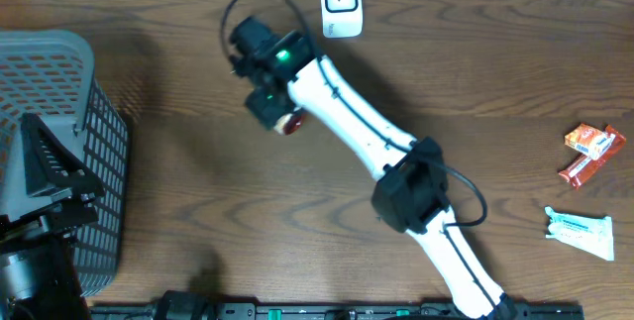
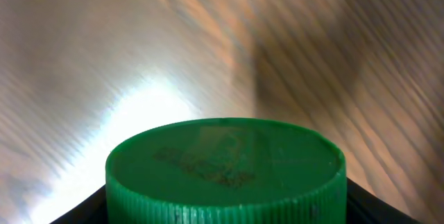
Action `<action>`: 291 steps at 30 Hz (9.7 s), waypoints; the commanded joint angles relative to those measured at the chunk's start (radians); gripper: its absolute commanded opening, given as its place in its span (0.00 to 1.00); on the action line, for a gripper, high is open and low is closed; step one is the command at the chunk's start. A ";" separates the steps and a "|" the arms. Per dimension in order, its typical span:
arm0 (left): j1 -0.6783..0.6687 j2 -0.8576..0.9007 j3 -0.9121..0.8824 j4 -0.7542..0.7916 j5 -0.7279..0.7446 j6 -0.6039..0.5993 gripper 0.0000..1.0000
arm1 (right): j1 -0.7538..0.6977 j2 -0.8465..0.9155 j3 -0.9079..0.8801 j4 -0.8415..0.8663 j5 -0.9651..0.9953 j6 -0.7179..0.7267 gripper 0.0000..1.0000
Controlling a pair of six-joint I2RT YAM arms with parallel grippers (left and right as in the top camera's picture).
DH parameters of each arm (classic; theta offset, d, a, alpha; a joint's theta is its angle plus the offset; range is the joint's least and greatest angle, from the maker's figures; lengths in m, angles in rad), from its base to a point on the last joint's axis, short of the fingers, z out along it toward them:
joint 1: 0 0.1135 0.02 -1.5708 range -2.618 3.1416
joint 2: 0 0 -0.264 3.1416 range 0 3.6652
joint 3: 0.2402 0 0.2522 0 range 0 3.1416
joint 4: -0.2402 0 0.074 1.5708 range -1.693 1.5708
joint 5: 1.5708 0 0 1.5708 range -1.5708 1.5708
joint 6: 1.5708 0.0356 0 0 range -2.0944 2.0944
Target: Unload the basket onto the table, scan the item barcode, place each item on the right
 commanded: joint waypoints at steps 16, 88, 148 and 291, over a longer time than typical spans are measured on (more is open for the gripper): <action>0.005 -0.010 -0.004 0.003 -0.006 -0.013 0.84 | -0.259 -0.054 -0.029 -0.285 -0.171 0.401 0.47; 0.005 -0.010 -0.004 -0.010 -0.006 -0.017 0.85 | -0.222 -0.067 -0.417 0.009 -0.483 0.331 0.99; 0.005 -0.011 -0.004 -0.005 -0.006 -0.017 0.84 | -0.143 -0.520 -0.519 -0.227 -0.036 1.543 0.79; 0.005 -0.011 -0.056 0.025 -0.006 -0.016 0.84 | -0.327 -0.288 -0.785 0.961 0.140 0.686 0.42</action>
